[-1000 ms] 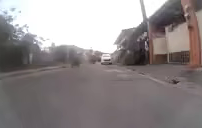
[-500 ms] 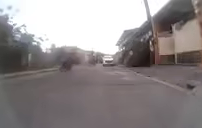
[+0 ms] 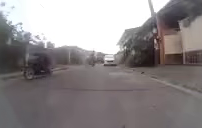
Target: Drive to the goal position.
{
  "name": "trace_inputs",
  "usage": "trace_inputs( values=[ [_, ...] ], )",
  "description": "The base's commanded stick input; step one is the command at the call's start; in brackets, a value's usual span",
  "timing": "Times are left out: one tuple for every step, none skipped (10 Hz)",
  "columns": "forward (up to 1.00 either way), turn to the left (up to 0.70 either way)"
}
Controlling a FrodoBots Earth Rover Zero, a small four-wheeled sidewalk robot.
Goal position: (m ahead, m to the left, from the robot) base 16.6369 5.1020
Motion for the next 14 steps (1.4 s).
trace_inputs(
  values=[
    [1.0, -0.32],
    [1.0, -0.01],
    [1.0, 0.0],
    [1.0, 0.0],
    [1.0, 0.0],
    [1.0, 0.0],
    [1.0, 0.0],
    [1.0, 0.0],
    [1.0, 0.0],
    [1.0, 0.0],
    [1.0, 0.0],
    [1.0, 0.0],
    [1.0, 0.0],
    [1.0, 0.0]
  ],
)
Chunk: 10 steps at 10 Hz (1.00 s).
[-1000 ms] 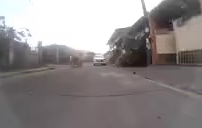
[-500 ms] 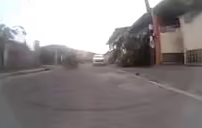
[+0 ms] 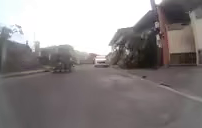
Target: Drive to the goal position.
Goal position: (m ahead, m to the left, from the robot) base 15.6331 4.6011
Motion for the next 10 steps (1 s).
trace_inputs(
  values=[
    [1.0, 0.0],
    [1.0, 0.0],
    [1.0, 0.0],
    [1.0, 0.0],
    [1.0, 0.0],
    [1.0, 0.0],
    [1.0, 0.0],
    [1.0, 0.0],
    [1.0, 0.0],
    [1.0, 0.0]
  ],
)
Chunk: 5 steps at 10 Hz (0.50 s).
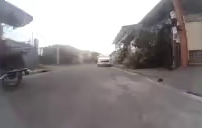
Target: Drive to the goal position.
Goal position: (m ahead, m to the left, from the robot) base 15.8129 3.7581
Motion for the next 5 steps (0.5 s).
trace_inputs(
  values=[
    [1.0, 0.0],
    [1.0, 0.0],
    [1.0, 0.0],
    [1.0, 0.0],
    [1.0, 0.0]
  ],
)
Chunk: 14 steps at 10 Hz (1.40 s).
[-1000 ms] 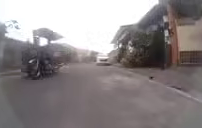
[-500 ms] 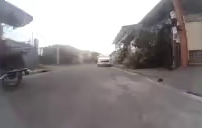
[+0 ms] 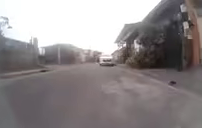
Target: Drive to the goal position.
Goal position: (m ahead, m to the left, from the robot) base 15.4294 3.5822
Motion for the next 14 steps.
trace_inputs(
  values=[
    [1.0, 0.0],
    [1.0, 0.0],
    [1.0, 0.0],
    [1.0, 0.0],
    [1.0, 0.0],
    [1.0, 0.0],
    [1.0, 0.0],
    [1.0, 0.0],
    [1.0, 0.0],
    [1.0, 0.0],
    [1.0, 0.0],
    [1.0, 0.0],
    [1.0, 0.0],
    [1.0, 0.0]
  ],
)
